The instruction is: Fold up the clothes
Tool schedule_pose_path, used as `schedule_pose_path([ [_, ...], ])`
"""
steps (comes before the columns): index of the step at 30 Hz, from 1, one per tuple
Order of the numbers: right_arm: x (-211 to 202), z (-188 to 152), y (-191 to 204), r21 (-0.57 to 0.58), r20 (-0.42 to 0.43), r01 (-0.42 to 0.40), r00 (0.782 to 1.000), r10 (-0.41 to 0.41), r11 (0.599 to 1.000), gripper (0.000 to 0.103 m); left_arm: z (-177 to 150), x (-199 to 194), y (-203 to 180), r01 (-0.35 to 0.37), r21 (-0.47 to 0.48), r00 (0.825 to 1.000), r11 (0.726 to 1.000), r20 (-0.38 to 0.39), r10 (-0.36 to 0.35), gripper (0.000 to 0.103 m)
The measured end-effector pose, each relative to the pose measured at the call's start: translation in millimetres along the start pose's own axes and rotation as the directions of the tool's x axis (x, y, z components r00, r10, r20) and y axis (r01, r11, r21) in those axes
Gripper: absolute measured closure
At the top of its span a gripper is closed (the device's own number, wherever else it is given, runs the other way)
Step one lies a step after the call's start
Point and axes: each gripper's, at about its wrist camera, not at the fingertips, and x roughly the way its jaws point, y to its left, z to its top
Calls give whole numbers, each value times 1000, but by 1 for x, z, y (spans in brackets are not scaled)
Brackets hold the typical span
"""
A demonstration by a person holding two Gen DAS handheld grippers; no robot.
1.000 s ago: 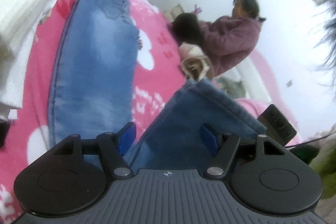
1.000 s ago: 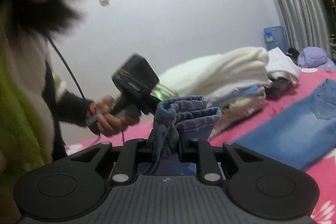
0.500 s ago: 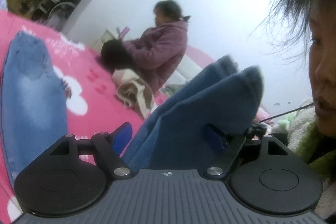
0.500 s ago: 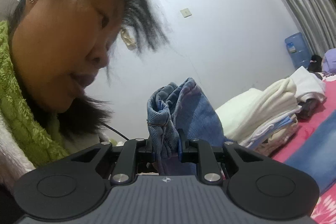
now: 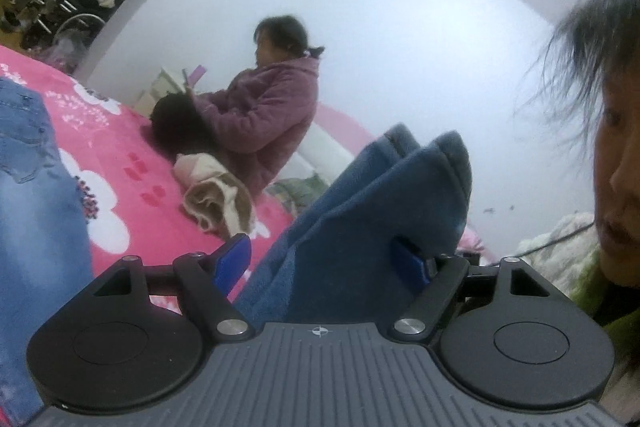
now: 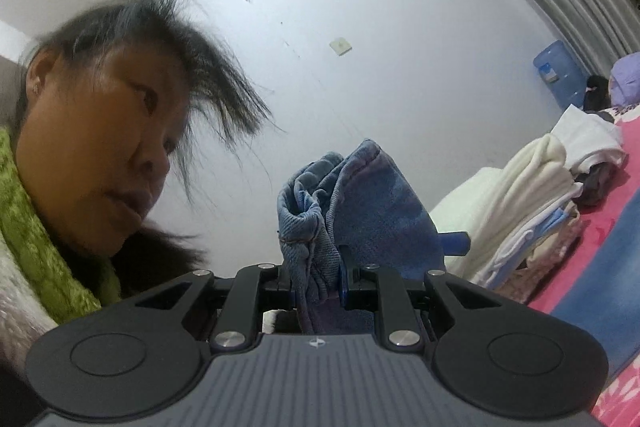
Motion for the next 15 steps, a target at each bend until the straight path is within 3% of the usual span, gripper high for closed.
schedule_pose_path([
  [4,-3,-1,-7,27,16,-3,1000,2,1000,83,-1,1,3,61,-33,998,998,34,-59,25],
  [11,-22,-4,-20,68,62,63,996,-67,996,83,-1,1,-9,35,-28,999,999,22,-34,28],
  [15,-28,-6,-24,74,81,89,992,-95,993,83,-1,-4,-16,7,-29,999,1000,43,-6,37],
])
